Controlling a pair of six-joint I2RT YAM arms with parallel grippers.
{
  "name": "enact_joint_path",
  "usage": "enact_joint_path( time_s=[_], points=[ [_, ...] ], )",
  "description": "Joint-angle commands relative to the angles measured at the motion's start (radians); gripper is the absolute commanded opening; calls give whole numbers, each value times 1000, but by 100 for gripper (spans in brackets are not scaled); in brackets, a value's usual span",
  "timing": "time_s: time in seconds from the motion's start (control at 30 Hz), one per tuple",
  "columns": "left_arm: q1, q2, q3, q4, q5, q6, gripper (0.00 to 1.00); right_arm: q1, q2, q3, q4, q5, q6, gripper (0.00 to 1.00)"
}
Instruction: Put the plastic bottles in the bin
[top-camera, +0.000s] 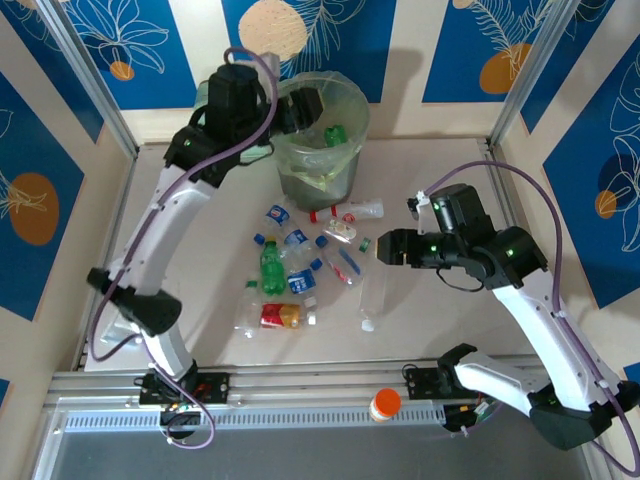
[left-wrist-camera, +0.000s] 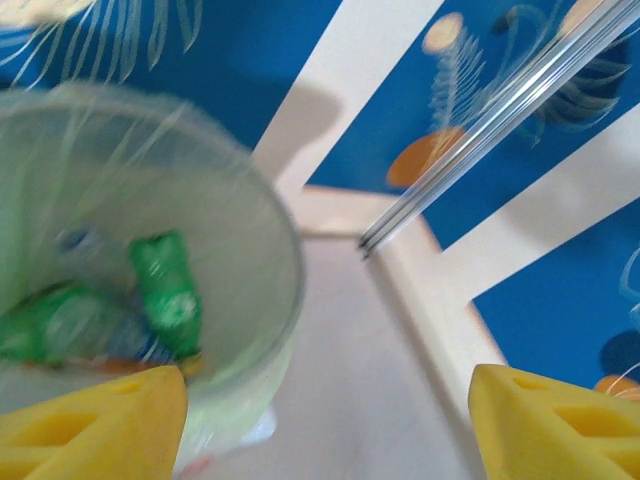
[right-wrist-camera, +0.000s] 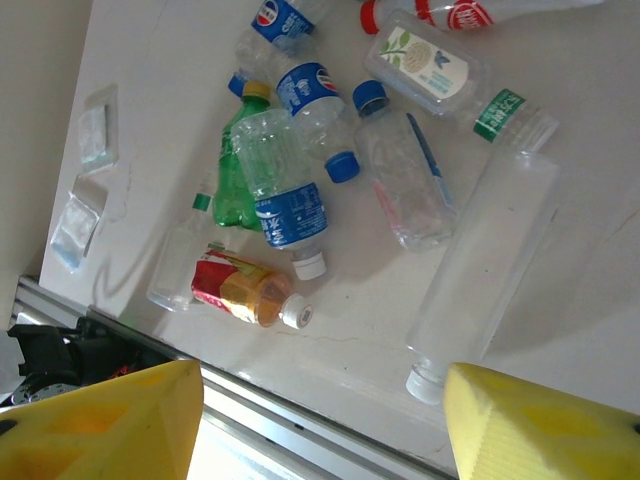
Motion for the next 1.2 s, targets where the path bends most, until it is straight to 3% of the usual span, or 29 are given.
enact_joint_path(
  time_s=[0.0, 0.43, 0.67, 1.03, 1.17],
  points=[
    [3, -99, -194, -104, -102, 8, 73, 30, 6, -21, 20, -2, 10, 64],
    [2, -351, -733, -58, -62, -38, 63, 125, 60, -47, 72, 24, 25, 64],
    [3, -326, -760, -130, -23, -12, 62, 124, 61, -60, 89, 14, 2, 64],
    [2, -342, -882, -80, 29, -77, 59, 65, 6, -88, 99, -10, 3, 64],
    [2, -289, -879, -61, 42, -119, 65, 43, -18, -108, 100, -26, 12, 64]
  ],
)
